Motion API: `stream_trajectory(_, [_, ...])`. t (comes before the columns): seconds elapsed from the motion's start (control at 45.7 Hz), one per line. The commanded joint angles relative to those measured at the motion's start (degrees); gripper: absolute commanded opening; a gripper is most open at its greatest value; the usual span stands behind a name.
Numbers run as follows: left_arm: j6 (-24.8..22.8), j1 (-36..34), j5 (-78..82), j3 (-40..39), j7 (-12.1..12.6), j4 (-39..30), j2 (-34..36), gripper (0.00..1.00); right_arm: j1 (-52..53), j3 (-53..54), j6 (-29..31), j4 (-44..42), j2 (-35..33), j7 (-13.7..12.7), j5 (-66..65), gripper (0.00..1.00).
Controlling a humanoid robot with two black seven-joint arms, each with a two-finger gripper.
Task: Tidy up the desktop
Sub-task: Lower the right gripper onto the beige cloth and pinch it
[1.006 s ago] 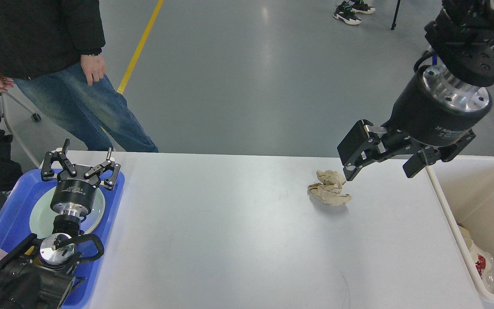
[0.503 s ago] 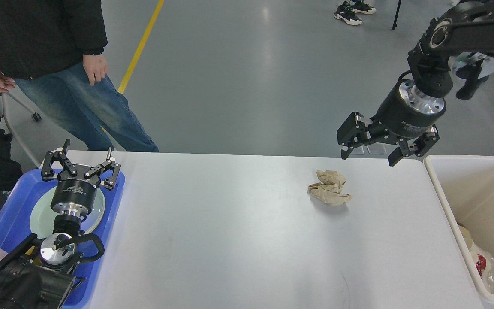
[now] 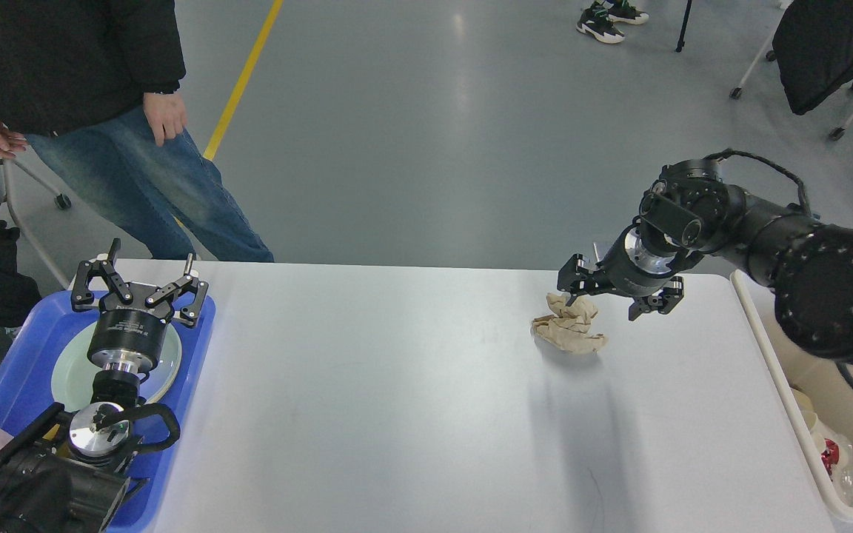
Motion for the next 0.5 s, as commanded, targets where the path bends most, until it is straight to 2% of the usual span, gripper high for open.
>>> stream_trajectory(0.0, [0.0,0.0,0.1,0.0,0.0,0.0,0.1,0.96,-6.5,-0.5,-4.8,-4.8,3.3,0.0,-0.4,0.97])
stream_trajectory(0.109, [-0.1,0.0,0.0,0.0,0.0,0.0,0.0,0.96,-9.2,-0.6,-8.3,-4.8,5.0,0.0,-2.4,0.97])
stream_trajectory(0.284, [0.0,0.0,0.0,0.0,0.0,0.0,0.0,0.96,-12.7,-0.3,-19.5,-4.6,6.3,0.5,-5.1,0.97])
stream_trajectory(0.328, [0.0,0.1,0.0,0.0,0.0,0.1,0.0,0.96,-12.8,0.0,-20.8,-4.6,6.1,1.5,-5.1,0.97])
stream_trajectory(0.481, [0.0,0.0,0.0,0.0,0.0,0.1,0.1,0.96,-12.2,-0.2,-21.0,-4.8,5.9,7.7,-5.1,0.97])
